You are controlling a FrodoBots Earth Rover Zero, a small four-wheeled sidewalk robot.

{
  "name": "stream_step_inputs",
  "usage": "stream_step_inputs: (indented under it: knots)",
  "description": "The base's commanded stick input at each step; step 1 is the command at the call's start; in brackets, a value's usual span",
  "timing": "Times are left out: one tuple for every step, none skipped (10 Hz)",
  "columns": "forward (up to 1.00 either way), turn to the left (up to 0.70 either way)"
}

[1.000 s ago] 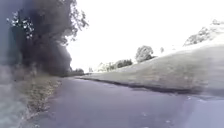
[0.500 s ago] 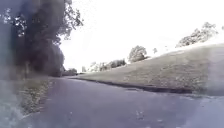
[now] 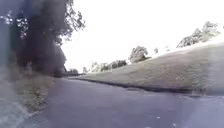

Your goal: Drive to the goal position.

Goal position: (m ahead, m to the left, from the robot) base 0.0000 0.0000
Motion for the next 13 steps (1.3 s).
stream_step_inputs:
  knots:
    - [-0.32,0.0]
    - [-0.12,0.0]
    - [0.0,0.0]
    - [0.0,0.0]
    - [-0.04,-0.02]
    - [-0.24,-0.15]
    - [-0.45,-0.27]
    - [-0.45,-0.27]
    - [-0.45,-0.27]
    - [-0.45,-0.27]
    - [-0.45,-0.27]
    - [0.0,-0.45]
    - [0.0,-0.45]
